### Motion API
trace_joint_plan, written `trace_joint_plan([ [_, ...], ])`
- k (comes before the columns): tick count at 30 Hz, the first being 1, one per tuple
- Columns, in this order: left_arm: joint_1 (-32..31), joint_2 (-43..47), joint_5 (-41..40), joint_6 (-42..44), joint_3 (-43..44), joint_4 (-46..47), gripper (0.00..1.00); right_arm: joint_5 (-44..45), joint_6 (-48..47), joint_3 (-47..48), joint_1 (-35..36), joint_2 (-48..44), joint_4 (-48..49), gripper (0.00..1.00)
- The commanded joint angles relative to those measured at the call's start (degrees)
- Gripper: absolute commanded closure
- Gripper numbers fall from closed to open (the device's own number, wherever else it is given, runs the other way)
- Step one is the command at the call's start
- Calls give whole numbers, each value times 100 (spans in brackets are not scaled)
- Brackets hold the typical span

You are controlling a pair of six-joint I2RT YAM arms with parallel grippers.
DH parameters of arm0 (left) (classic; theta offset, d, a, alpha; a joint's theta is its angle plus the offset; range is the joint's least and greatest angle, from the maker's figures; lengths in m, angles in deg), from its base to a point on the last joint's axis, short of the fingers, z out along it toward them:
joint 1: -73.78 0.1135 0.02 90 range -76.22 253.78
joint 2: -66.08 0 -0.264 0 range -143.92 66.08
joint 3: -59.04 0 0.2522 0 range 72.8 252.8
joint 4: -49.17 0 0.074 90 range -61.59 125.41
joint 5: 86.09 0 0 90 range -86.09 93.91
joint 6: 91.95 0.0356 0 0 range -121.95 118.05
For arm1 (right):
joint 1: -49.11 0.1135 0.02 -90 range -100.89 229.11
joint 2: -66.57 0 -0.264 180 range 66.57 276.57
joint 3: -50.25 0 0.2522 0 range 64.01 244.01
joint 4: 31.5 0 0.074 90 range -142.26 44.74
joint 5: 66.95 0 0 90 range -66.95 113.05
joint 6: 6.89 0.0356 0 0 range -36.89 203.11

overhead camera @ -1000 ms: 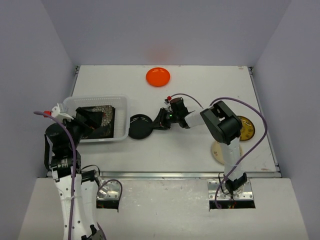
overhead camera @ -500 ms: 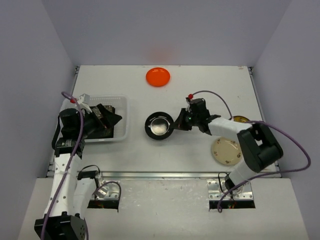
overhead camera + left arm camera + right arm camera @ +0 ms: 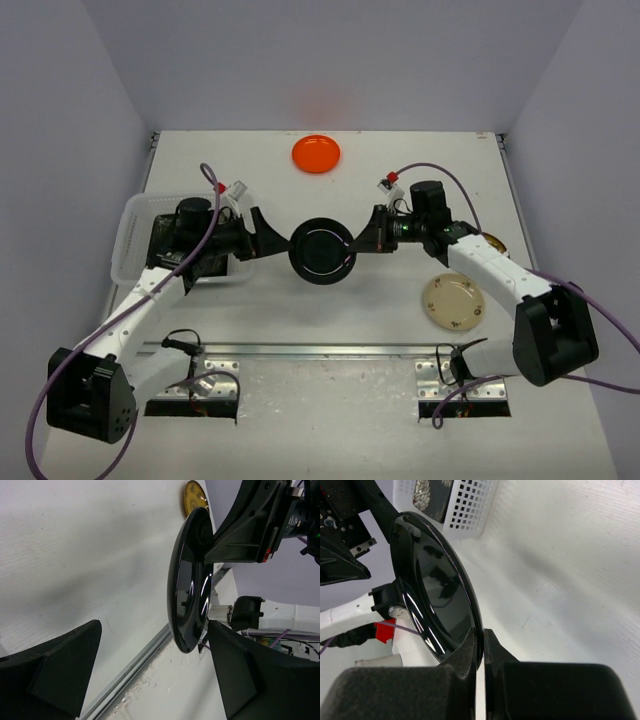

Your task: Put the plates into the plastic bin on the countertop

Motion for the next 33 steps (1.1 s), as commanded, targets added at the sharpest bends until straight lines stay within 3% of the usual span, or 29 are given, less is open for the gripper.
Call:
trace_joint_plan([
  [1,-351,-140,-189,-417,303,885,27,-312,70,305,135,-116,248,100],
  [11,-802,-667,-479,-413,520,1119,100,-219,294,477,371,-29,419,100],
  [13,-801,-576,-952,-305,654,740,100,4,240,438,343,-89,419,97],
  [14,-796,-500,-1302,-256,742,553,100,92,218,400,321,-133,419,84],
  [15,-745,-406,-1696,-253,860,278,100,224,204,339,294,-176,419,60],
  [16,-649,-295,-2135,-299,1007,-86,100,399,199,256,262,-217,419,25],
  [17,-609,-250,-2609,-404,1068,-235,100,471,197,187,218,-250,419,10],
  [18,-401,-111,-3063,-560,1079,-445,100,556,202,131,156,-271,419,5],
  [21,1079,593,-4062,-1354,762,-834,100,884,326,-171,-220,-266,366,1],
  [25,2923,878,-4462,-1985,466,-1170,100,677,347,-515,-455,-283,419,1],
  [28,3780,923,-4603,-2282,220,-1258,100,663,233,-673,-516,-372,419,1],
  [33,4251,722,-4345,-2305,-210,-799,100,555,165,-918,-776,-443,618,1],
])
